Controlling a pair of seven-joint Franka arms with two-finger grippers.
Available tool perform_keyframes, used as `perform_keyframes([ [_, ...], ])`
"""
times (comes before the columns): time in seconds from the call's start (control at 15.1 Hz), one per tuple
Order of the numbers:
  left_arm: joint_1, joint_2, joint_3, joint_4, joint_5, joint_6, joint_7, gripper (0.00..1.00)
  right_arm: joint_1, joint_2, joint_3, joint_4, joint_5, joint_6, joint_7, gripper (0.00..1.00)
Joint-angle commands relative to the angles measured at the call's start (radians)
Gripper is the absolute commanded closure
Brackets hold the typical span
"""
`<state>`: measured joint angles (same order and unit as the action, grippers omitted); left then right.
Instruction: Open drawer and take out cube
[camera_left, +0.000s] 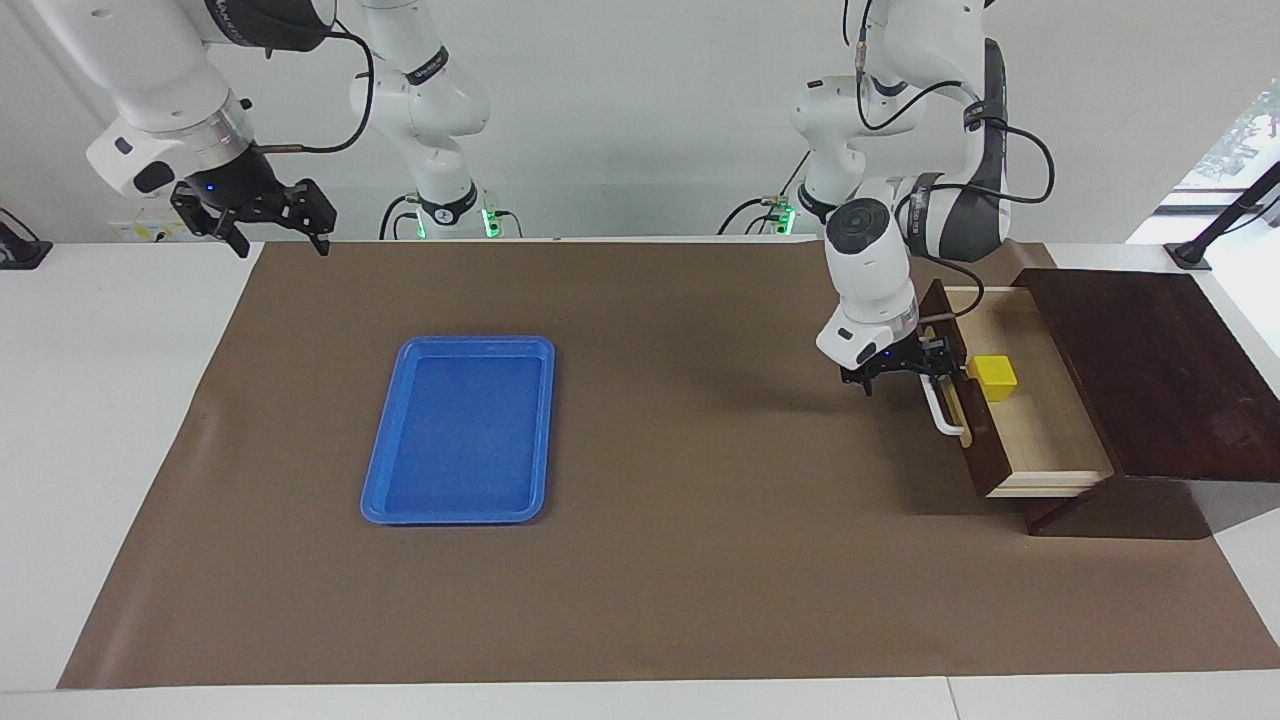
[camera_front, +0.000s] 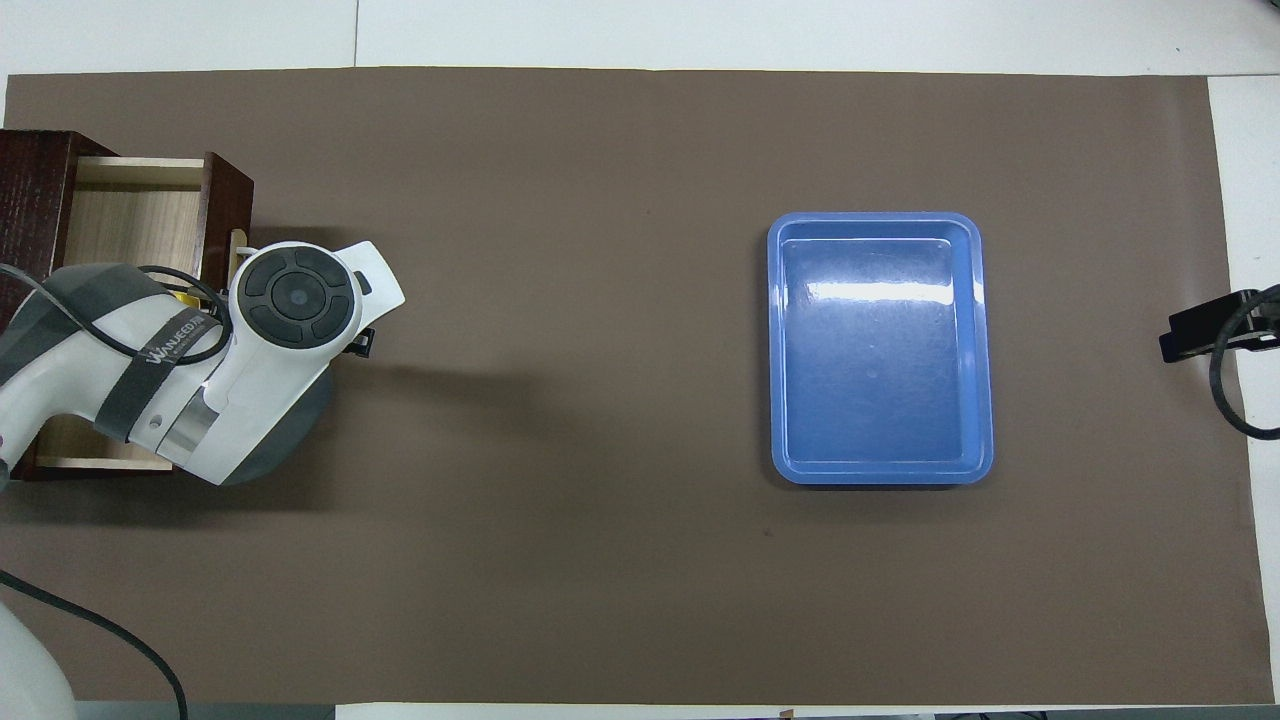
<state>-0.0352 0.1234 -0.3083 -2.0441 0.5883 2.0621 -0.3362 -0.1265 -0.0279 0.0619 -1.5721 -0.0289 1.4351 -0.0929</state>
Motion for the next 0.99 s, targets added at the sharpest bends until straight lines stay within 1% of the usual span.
perform_keyframes([
  [0.0,-0.011,-0.008,-0.031,-0.001,-0.027,-0.016,-0.009,0.0,-0.015,-0.015,0.007,-0.022,0.007,0.016,0.012,0.0],
  [0.26,-0.011,-0.008,-0.032,0.002,-0.027,-0.022,-0.003,0.0,-0.015,-0.015,0.007,-0.022,0.007,0.016,0.012,0.0],
  [0.4,-0.009,-0.014,-0.032,0.013,-0.028,-0.045,0.003,0.0,-0.015,-0.015,0.007,-0.022,0.007,0.015,0.012,0.0],
  [0.53,-0.008,-0.011,-0.032,0.074,-0.062,-0.095,0.008,0.0,-0.015,-0.015,0.007,-0.022,0.007,0.015,0.012,0.0],
  [0.66,-0.006,-0.001,-0.031,0.177,-0.135,-0.173,0.008,0.0,-0.015,-0.015,0.007,-0.022,0.007,0.015,0.012,0.0],
  [0.79,0.004,-0.002,-0.023,0.289,-0.244,-0.256,0.002,0.0,-0.015,-0.015,0.007,-0.022,0.007,0.015,0.012,0.0],
  [0.86,0.006,-0.005,-0.009,0.339,-0.281,-0.292,0.0,0.0,-0.015,-0.017,0.007,-0.022,0.007,0.015,0.012,0.0],
  [0.93,0.009,-0.01,0.032,0.381,-0.291,-0.319,0.002,0.0,-0.015,-0.015,0.007,-0.022,0.007,0.015,0.012,0.0],
])
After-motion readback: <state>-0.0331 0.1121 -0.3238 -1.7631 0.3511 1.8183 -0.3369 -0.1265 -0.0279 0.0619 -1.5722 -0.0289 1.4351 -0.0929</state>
